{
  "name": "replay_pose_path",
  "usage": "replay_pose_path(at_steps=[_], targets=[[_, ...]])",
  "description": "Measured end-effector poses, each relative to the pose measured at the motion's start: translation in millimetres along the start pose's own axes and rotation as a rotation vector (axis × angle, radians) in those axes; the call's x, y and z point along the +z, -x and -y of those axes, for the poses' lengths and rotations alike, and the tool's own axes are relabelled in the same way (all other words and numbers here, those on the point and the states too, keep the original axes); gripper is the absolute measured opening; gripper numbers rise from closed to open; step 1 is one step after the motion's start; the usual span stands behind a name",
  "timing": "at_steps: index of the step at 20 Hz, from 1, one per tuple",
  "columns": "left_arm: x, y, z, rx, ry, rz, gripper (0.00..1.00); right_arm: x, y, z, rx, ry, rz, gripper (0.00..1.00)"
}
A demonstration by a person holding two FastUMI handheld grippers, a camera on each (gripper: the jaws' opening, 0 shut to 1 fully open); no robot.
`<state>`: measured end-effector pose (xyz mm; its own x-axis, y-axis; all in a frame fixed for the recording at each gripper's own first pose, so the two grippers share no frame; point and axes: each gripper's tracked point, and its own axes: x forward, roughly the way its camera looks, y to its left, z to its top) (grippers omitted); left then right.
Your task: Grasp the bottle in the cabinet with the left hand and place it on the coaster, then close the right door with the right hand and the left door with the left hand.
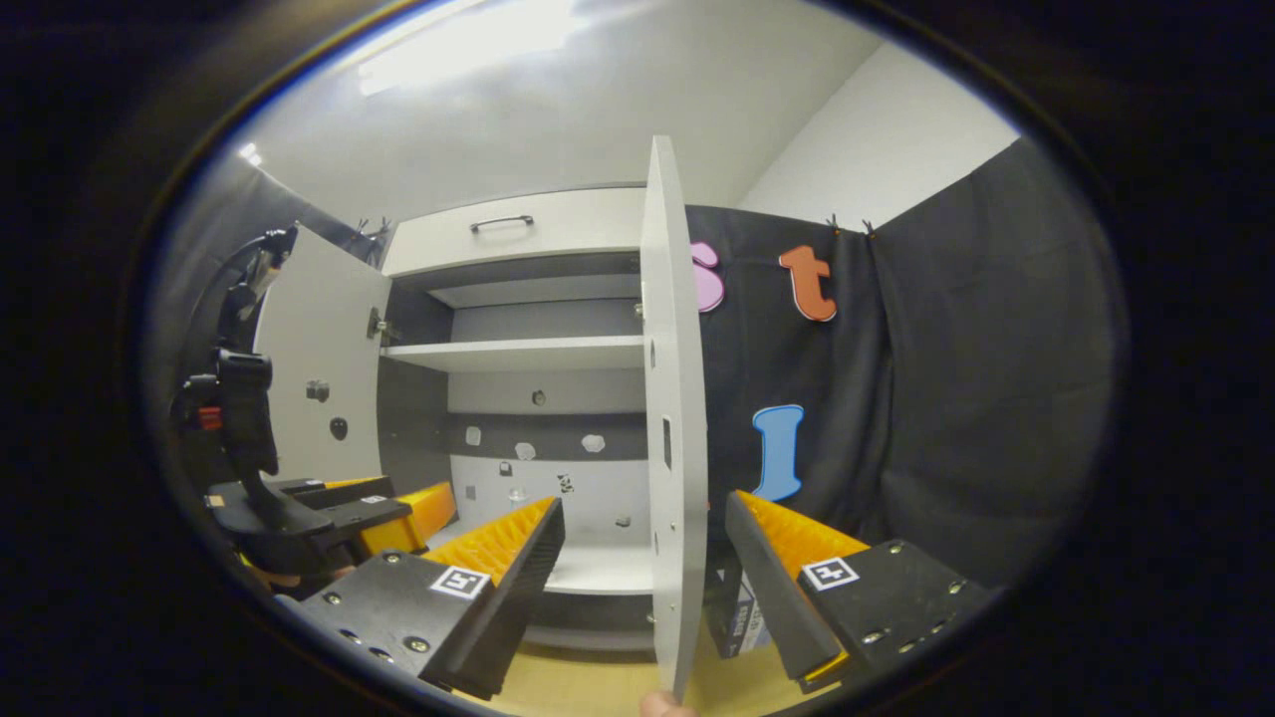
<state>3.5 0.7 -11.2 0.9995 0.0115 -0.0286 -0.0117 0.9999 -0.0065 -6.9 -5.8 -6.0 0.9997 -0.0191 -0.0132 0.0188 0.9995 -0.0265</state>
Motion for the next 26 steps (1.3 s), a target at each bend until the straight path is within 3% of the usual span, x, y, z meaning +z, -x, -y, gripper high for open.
replay_pose_path(at_steps=[9, 22, 26], targets=[[-14, -23, -8, 0.017, -0.024, -0.021, 0.98, 2, 10, 11, -0.032, 0.008, 0.003, 0.98], [-80, -159, -28, 0.079, -0.052, -0.157, 0.98, 9, 29, 83, -0.240, 0.066, 0.023, 0.98], [-107, -193, -32, 0.094, -0.050, -0.212, 0.98, 8, 23, 97, -0.271, 0.078, 0.018, 0.98]])
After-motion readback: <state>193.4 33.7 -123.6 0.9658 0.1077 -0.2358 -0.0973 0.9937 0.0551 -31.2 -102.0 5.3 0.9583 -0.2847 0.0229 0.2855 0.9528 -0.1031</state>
